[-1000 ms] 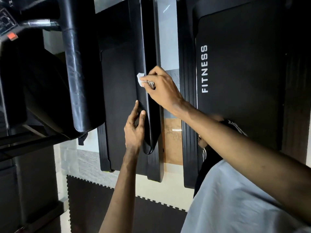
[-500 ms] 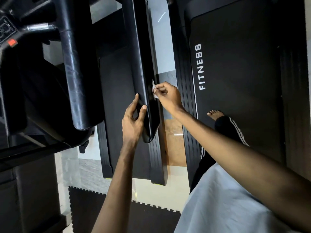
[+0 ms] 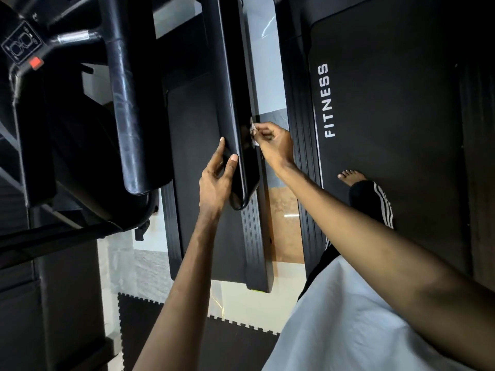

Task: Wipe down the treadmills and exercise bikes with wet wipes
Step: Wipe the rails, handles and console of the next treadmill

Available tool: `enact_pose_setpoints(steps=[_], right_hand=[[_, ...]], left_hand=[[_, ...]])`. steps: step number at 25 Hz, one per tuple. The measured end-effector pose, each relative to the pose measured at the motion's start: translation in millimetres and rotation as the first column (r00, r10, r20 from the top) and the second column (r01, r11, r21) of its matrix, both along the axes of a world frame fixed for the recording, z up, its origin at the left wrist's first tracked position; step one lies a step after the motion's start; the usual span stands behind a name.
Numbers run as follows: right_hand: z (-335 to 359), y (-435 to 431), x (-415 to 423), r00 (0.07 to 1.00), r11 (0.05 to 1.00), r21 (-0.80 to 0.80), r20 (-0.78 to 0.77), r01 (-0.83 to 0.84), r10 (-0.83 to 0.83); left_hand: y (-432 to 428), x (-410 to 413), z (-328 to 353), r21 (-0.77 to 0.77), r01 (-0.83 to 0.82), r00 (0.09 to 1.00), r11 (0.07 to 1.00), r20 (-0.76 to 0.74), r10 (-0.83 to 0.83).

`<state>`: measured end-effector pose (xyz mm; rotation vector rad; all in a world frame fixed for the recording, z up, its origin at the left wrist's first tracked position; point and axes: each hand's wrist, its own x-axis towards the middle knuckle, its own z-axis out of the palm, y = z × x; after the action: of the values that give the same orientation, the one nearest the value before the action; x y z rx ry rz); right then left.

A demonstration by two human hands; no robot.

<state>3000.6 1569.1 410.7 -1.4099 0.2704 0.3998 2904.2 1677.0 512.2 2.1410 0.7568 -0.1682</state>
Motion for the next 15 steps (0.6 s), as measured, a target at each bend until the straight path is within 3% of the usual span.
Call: enact_pose_setpoints(steps=[3, 7, 15], right_hand=[[10, -9, -33, 0.998, 0.998, -0.016, -0.016, -0.057, 0.057], [43, -21, -59, 0.988, 0.996, 0.074, 0.147, -0.058, 0.047], [40, -37, -107, 0.946, 0.985, -0.111, 0.284, -0.132, 0.158]], left_hand=[[5, -7, 0, -0.007, 0.001, 1.000, 1.000, 0.003, -0.001], [9, -21, -4, -0.089, -0.025, 0.999, 0.996, 0.024, 0.028], [24, -38, -12, -0.202, -0.042, 0.999, 0.979, 0.025, 0.048]])
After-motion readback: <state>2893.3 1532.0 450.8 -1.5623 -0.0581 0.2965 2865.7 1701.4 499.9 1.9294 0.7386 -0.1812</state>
